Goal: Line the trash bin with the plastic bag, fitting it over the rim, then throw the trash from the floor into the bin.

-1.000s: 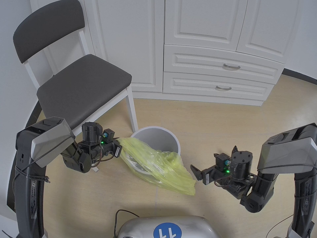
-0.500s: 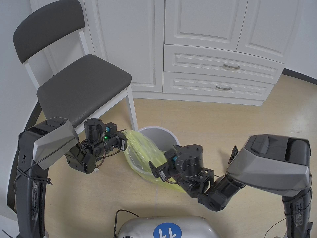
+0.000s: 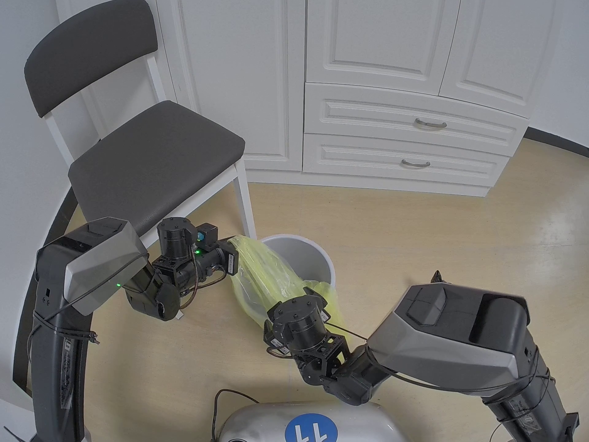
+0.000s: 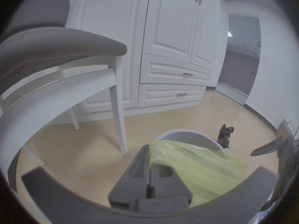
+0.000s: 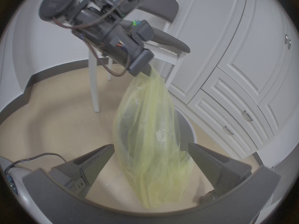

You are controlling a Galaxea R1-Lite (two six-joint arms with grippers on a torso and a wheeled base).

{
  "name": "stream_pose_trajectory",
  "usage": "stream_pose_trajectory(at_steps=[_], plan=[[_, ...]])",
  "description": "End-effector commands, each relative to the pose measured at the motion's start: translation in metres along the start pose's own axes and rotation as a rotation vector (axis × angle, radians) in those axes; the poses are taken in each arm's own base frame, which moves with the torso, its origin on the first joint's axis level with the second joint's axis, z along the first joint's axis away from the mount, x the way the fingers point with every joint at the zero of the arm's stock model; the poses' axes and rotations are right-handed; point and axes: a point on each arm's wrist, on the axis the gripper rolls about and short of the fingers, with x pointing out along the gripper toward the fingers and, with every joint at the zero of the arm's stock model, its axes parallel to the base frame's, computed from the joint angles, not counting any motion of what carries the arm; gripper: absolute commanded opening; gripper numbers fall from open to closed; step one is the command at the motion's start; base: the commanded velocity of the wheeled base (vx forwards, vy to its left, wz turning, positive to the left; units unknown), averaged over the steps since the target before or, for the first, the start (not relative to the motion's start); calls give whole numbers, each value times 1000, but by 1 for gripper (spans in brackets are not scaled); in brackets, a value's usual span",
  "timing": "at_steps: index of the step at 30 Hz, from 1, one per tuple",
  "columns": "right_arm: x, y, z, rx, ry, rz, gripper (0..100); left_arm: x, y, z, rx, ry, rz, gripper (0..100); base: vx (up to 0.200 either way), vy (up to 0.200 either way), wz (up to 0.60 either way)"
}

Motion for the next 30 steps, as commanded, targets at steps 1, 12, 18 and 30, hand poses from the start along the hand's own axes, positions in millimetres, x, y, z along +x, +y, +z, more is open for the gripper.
stream_pose_trajectory(at_steps=[1,12,18,30], plan=[[23,10,-17,-6,41,-55,100,0,1,-1,-1,2,1,0,0,0,0],[38,-10,-22,21,58,-109,100,0,1,-1,-1,2,3,0,0,0,0],[40,-23,-12,50,37,-135,0,0,2,-1,0,2,4,0,0,0,0],[53,-46,8,99,-13,-184,0,2,5,-17,-6,42,8,0,0,0,0]])
